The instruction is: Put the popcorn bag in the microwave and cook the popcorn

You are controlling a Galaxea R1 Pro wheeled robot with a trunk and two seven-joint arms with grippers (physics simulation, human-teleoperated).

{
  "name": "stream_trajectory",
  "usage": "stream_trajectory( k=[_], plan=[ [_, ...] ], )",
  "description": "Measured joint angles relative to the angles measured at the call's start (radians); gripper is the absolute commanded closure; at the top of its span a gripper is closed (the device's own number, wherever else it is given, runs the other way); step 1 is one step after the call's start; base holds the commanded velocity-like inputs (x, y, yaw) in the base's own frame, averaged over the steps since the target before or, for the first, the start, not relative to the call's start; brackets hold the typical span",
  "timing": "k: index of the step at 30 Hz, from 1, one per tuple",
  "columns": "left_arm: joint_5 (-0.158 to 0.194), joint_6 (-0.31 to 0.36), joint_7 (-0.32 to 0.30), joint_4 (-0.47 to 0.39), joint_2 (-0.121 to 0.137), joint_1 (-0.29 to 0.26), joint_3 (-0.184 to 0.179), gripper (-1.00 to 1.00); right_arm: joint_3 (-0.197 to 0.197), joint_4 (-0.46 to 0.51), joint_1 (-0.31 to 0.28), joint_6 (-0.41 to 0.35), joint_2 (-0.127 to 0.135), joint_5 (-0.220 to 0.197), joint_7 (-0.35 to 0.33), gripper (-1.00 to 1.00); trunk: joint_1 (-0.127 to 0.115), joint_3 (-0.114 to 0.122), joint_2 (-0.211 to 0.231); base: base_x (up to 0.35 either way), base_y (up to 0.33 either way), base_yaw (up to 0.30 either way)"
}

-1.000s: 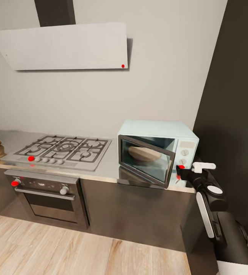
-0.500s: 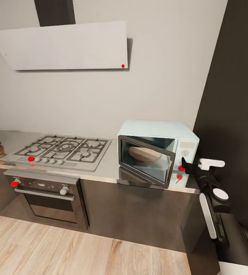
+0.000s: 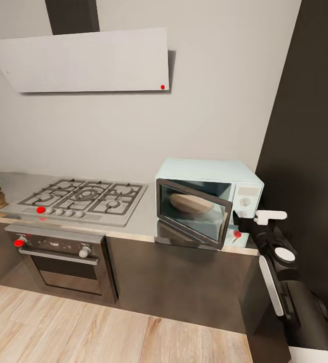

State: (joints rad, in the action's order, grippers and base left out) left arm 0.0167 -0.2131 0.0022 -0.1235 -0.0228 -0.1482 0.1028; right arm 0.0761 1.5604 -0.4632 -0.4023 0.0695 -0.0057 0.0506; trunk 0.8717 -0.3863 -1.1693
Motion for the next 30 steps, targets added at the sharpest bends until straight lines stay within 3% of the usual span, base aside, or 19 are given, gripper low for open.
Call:
stream_trajectory(
  k=[2, 9, 14, 16, 18, 22, 28, 30],
  plan=[
    [0.000, 0.000, 0.000, 0.000, -0.001, 0.000, 0.000, -1.00, -0.021, 0.000, -0.001, -0.003, 0.007, 0.012, -0.005, -1.00, 0.000, 0.000, 0.000, 0.000, 0.000, 0.000],
    [0.000, 0.000, 0.000, 0.000, 0.000, 0.000, 0.000, -1.00, 0.029, -0.055, -0.015, -0.008, 0.010, 0.010, -0.123, -1.00, 0.000, 0.000, 0.000, 0.016, -0.001, 0.000],
    [0.000, 0.000, 0.000, 0.000, 0.000, 0.000, 0.000, -1.00, 0.026, -0.063, -0.016, -0.007, 0.010, 0.010, -0.130, -1.00, -0.001, 0.000, 0.000, 0.261, -0.086, 0.000],
    [0.000, 0.000, 0.000, 0.000, 0.000, 0.000, 0.000, -1.00, 0.020, -0.063, -0.016, -0.007, 0.010, 0.010, -0.130, -1.00, -0.001, 0.000, 0.000, 0.318, -0.120, 0.000],
    [0.000, 0.000, 0.000, 0.000, 0.000, 0.000, 0.000, -1.00, -0.042, -0.062, -0.016, -0.007, 0.010, 0.003, -0.134, -1.00, -0.001, 0.000, 0.000, 0.255, -0.101, 0.000],
    [0.000, 0.000, 0.000, 0.000, 0.000, 0.000, 0.000, -1.00, -0.048, -0.061, -0.016, -0.008, 0.010, 0.000, -0.137, -1.00, 0.000, 0.000, 0.000, 0.051, -0.020, 0.000],
    [0.000, 0.000, 0.000, 0.000, 0.000, 0.000, 0.000, -1.00, -0.047, -0.055, -0.016, -0.011, 0.010, 0.001, -0.271, -1.00, 0.000, 0.000, 0.000, 0.003, -0.001, 0.000],
    [0.000, 0.000, 0.000, 0.000, 0.000, 0.000, 0.000, -1.00, -0.047, -0.054, -0.016, -0.016, 0.011, 0.001, -0.287, -1.00, 0.000, 0.000, 0.000, 0.000, 0.000, 0.000]
  ],
)
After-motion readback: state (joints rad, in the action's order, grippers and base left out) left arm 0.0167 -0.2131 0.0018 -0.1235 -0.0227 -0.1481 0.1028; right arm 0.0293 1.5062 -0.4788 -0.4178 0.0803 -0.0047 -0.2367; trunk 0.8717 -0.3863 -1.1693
